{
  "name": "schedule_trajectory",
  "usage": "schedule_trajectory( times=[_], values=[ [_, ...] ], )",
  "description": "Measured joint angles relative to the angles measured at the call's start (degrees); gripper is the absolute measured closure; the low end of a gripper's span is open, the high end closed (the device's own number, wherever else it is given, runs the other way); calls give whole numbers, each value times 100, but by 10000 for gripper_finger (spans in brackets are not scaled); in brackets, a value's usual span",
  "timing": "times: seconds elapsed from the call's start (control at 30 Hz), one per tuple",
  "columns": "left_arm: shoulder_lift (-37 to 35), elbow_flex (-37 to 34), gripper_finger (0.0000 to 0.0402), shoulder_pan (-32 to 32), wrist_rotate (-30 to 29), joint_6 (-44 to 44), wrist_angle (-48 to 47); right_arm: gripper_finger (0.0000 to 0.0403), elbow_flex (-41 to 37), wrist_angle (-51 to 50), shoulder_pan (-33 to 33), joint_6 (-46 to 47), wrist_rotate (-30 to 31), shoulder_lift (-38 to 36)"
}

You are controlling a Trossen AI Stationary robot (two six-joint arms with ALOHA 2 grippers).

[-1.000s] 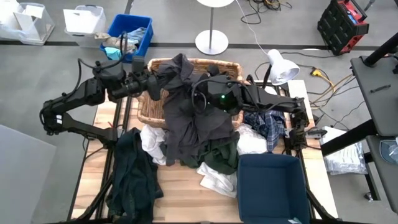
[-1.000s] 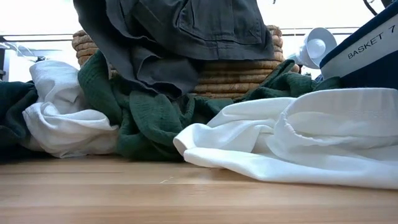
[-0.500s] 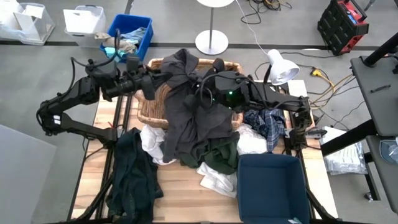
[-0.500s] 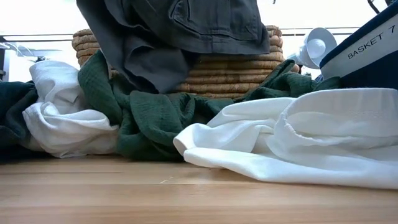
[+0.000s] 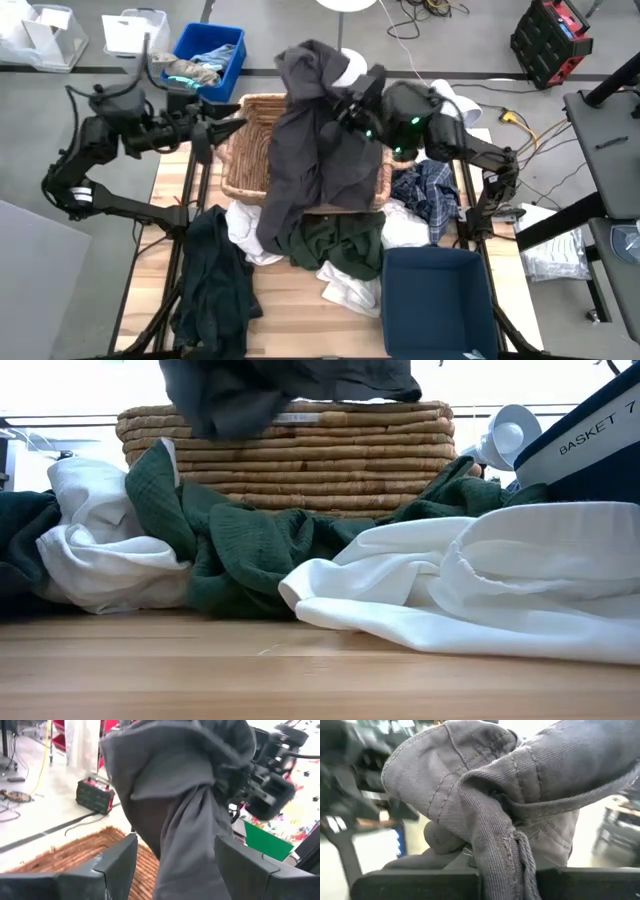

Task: Sort clothes
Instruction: Put the dark gray pants into the brown laundry basket

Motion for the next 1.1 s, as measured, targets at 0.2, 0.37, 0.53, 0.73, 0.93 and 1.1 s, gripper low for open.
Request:
schedule_trajectory(
  times=[0.2, 0.37, 0.53, 0.73, 0.93, 1.1],
  values=[
    [-25, 504, 160, 0, -1, 166, -78, 386, 2, 766, -509, 430, -1239, -72],
    [-50, 887, 160, 0, -1, 281, -63, 386, 0, 1339, -1034, 1215, -2384, 7],
    [-102, 1056, 160, 0, -26, 488, -56, 386, -8, 2008, -1440, 1789, -2941, 227],
    [-202, 1003, 160, 0, -228, 613, -76, 386, -11, 2625, -1700, 2280, -3099, 590],
    [-243, 1001, 160, -2, -326, 723, -91, 386, -46, 2329, -1762, 2398, -3198, 957],
    [-261, 999, 160, -2, -364, 817, -141, 386, -46, 1866, -1763, 2079, -3102, 1086]
  ],
)
